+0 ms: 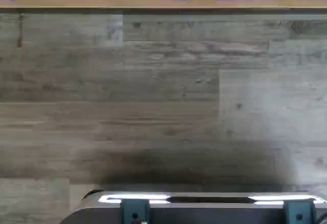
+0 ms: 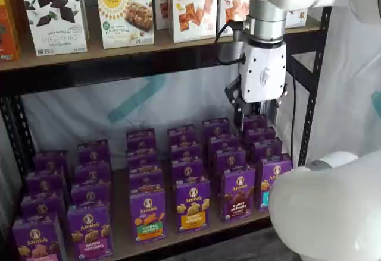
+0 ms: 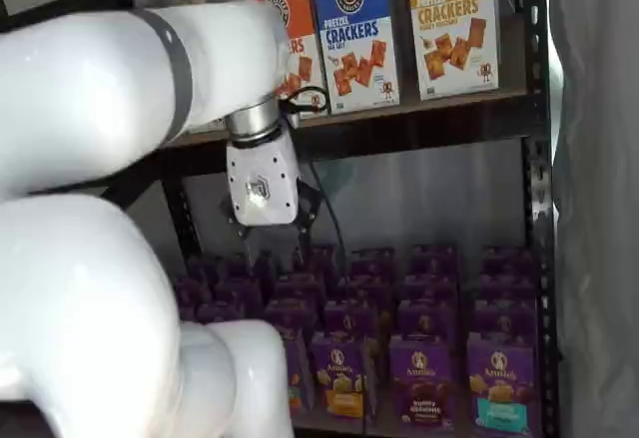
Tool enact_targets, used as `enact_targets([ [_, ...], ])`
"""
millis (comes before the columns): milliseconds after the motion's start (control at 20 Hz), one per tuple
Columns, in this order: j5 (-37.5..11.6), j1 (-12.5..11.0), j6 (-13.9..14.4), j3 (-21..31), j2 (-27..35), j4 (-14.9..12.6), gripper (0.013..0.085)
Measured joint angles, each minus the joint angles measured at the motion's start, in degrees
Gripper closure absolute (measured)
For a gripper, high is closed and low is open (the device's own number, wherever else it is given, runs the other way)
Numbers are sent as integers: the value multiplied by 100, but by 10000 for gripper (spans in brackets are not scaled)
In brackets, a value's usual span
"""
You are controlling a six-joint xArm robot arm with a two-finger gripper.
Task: Pick up the purple box with a brown patch in the center, on the bottom shelf, the fifth box from the left
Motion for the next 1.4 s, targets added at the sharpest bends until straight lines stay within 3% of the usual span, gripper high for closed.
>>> enact_targets([
  [150,213,68,77,-124,161,-110,130],
  [500,-30,110,131,-12,251,-177,130],
  [1050,-1459,-81,-7,548,1073,-278,130],
  [1400,-2364,-386,-307,677,1977,-253,130],
])
